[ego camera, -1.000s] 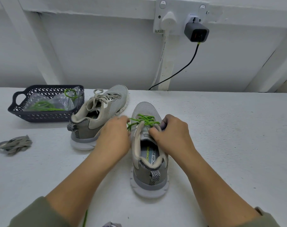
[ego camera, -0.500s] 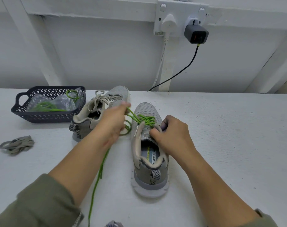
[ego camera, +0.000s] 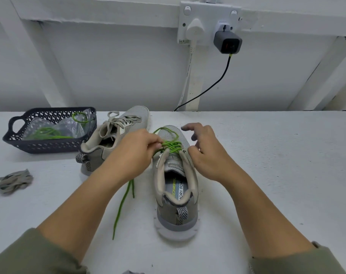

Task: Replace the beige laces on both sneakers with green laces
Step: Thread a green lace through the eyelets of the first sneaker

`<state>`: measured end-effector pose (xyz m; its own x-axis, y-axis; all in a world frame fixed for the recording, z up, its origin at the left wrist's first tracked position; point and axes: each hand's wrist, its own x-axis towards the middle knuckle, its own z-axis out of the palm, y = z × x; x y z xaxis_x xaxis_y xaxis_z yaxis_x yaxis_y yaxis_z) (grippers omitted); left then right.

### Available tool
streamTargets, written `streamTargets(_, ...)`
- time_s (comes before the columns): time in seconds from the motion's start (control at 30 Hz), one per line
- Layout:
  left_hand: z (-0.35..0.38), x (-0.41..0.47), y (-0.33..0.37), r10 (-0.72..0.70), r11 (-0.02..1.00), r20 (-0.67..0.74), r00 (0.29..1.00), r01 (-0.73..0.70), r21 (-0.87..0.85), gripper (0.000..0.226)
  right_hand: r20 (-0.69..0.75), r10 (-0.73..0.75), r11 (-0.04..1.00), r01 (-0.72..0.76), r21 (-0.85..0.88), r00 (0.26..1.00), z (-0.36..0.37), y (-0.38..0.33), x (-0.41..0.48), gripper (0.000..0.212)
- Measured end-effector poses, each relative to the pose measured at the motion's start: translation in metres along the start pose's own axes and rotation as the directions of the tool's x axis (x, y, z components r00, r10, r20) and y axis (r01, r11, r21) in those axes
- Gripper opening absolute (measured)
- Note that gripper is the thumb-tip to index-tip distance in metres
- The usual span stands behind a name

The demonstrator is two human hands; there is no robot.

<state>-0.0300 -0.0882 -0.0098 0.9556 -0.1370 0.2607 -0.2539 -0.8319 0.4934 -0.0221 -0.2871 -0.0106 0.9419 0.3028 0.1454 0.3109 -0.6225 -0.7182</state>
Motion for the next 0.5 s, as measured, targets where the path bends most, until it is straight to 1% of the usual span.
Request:
streamTargets(0.07, -0.003, 0.000, -0.001, 0.044, 0.999, -0.076, 0.996, -0.044, -0.009, 0.017, 0.053, -0.037, 0.999, 0.038, -0.016, 0.998, -0.002, -0.001, 0.007, 0.048)
streamTargets(0.1, -0.005, -0.001, -0.001, 0.061, 0.998, -0.105, 0.993, -0.064, -0.022, 0.016, 0.084, -0.042, 0.999, 0.044, -0.021, 0.996, -0.001, -0.002, 0.011, 0.045)
streamTargets(0.17, -0.008, -0.003, 0.001, 0.087, 0.994, -0.143, 0.986, -0.095, -0.054, 0.014, 0.134, -0.045, 0.997, 0.052, -0.053, 0.990, 0.004, -0.001, 0.017, 0.029)
streamTargets(0.2, -0.008, -0.004, 0.001, 0.089, 0.993, -0.168, 0.982, -0.101, -0.068, 0.013, 0.132, -0.049, 0.996, 0.059, -0.068, 0.990, 0.006, -0.001, 0.018, 0.017)
streamTargets(0.23, -0.008, -0.005, 0.001, 0.066, 0.994, -0.212, 0.975, -0.082, -0.067, 0.013, 0.106, -0.063, 0.996, 0.070, -0.064, 0.992, 0.007, -0.002, 0.019, 0.011)
streamTargets(0.27, -0.009, -0.007, 0.000, 0.007, 0.999, -0.275, 0.962, -0.018, -0.037, 0.015, 0.056, -0.077, 0.997, 0.078, -0.021, 0.995, 0.006, -0.002, 0.019, 0.013)
streamTargets(0.3, -0.010, -0.008, -0.002, -0.081, 0.995, -0.349, 0.933, 0.098, 0.032, 0.018, -0.012, -0.089, 0.994, 0.090, 0.054, 0.996, 0.003, -0.001, 0.020, 0.018)
streamTargets(0.33, -0.012, -0.009, -0.005, -0.172, 0.958, -0.408, 0.897, 0.249, 0.145, 0.020, -0.086, -0.097, 0.984, 0.109, 0.140, 0.992, -0.001, -0.001, 0.019, 0.024)
streamTargets(0.37, -0.013, -0.010, -0.007, -0.248, 0.880, -0.431, 0.868, 0.388, 0.275, 0.021, -0.140, -0.099, 0.971, 0.126, 0.202, 0.985, -0.005, 0.000, 0.019, 0.030)
streamTargets(0.4, -0.013, -0.011, -0.007, -0.289, 0.809, -0.421, 0.860, 0.455, 0.372, 0.024, -0.164, -0.101, 0.967, 0.136, 0.217, 0.981, -0.009, 0.001, 0.019, 0.036)
streamTargets(0.43, -0.011, -0.011, -0.004, -0.283, 0.791, -0.387, 0.877, 0.442, 0.423, 0.029, -0.153, -0.111, 0.972, 0.140, 0.191, 0.982, -0.011, 0.002, 0.019, 0.041)
streamTargets(0.47, -0.010, -0.011, -0.001, -0.215, 0.827, -0.334, 0.918, 0.353, 0.437, 0.034, -0.119, -0.127, 0.979, 0.143, 0.143, 0.985, -0.011, 0.001, 0.019, 0.042)
streamTargets(0.5, -0.006, -0.008, 0.003, -0.102, 0.890, -0.269, 0.958, 0.209, 0.406, 0.039, -0.087, -0.147, 0.983, 0.155, 0.094, 0.985, -0.010, -0.001, 0.018, 0.041)
